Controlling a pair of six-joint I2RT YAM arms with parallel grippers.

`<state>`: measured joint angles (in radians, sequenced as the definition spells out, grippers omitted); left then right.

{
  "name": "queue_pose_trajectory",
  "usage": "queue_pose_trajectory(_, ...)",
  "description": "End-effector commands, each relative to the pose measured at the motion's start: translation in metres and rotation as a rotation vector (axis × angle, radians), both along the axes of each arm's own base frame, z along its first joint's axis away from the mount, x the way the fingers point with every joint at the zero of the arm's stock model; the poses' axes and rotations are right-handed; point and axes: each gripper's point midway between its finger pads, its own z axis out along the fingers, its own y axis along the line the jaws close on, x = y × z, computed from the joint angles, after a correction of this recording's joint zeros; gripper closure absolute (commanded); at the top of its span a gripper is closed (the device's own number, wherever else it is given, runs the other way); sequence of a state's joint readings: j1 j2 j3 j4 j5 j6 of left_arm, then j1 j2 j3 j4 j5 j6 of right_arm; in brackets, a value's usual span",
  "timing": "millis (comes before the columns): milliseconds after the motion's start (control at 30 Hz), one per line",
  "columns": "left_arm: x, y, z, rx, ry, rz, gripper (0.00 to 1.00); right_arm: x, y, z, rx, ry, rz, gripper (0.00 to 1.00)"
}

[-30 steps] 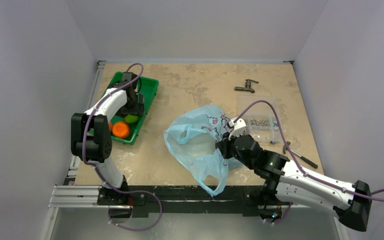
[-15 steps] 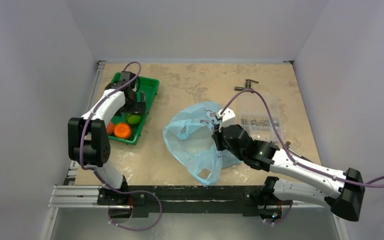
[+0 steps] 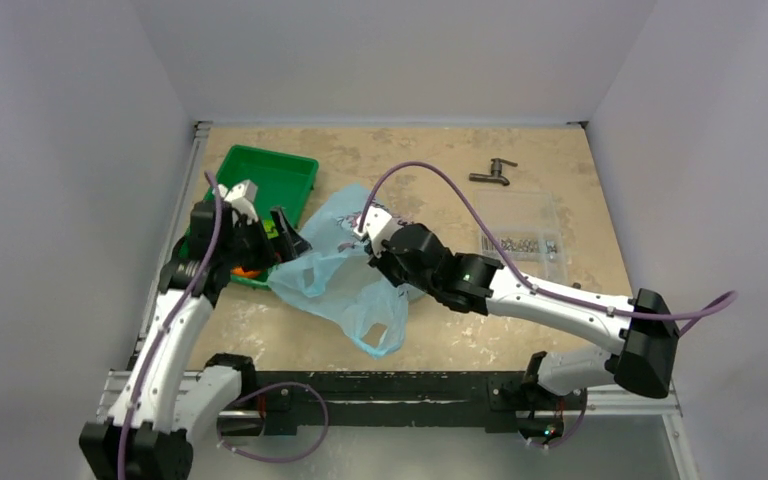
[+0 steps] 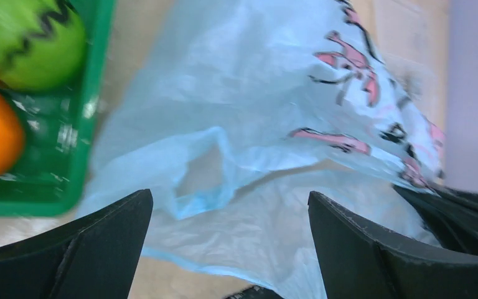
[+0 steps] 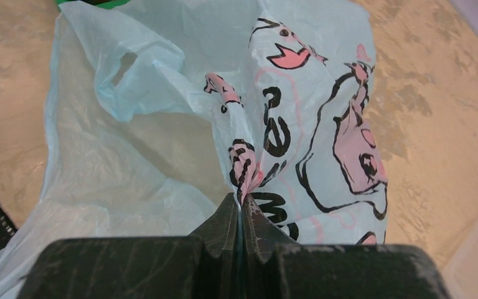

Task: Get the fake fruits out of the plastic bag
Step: Place the fake fruit in the bin, then adjust the plastic bag at the center of the board.

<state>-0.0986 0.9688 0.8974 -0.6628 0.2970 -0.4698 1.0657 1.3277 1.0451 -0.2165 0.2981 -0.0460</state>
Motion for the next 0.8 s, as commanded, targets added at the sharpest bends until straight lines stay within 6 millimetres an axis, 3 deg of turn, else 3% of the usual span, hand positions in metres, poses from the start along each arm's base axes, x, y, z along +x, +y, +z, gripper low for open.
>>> queue_pose_trajectory(0,-0.051,-0.044,0.007,-0.374,0.016,-0.033,0.06,-0.023,0.008,0.008,0.041,0.005,0.113,1.00)
queue_pose_trajectory(167,-0.089,-0.076,-0.001,-0.521,-0.032,-0.080,0.09,-0.036,-0.010,-0.006,0.133,0.062,0.057,0.97)
queue_pose_trajectory(267,-0.111,-0.091,-0.004,-0.529,-0.012,-0.117,0.10,-0.037,-0.024,-0.013,0.130,0.106,-0.025,0.74)
queue_pose_trajectory(367,-0.129,-0.105,0.002,-0.543,-0.010,-0.182,0.12,-0.043,-0.038,-0.023,0.080,0.175,-0.089,0.56)
queue_pose_trajectory(500,-0.146,-0.135,0.017,-0.524,-0.014,-0.327,0.16,-0.046,-0.055,-0.021,0.064,0.205,-0.173,0.37)
queue_pose_trajectory(600,-0.152,-0.155,0.019,-0.376,-0.028,-0.394,0.18,-0.048,-0.063,-0.013,0.073,0.205,-0.204,0.27)
queue_pose_trajectory(767,-0.141,-0.176,0.005,-0.163,-0.095,-0.348,0.18,-0.051,-0.075,-0.019,0.065,0.202,-0.224,0.23)
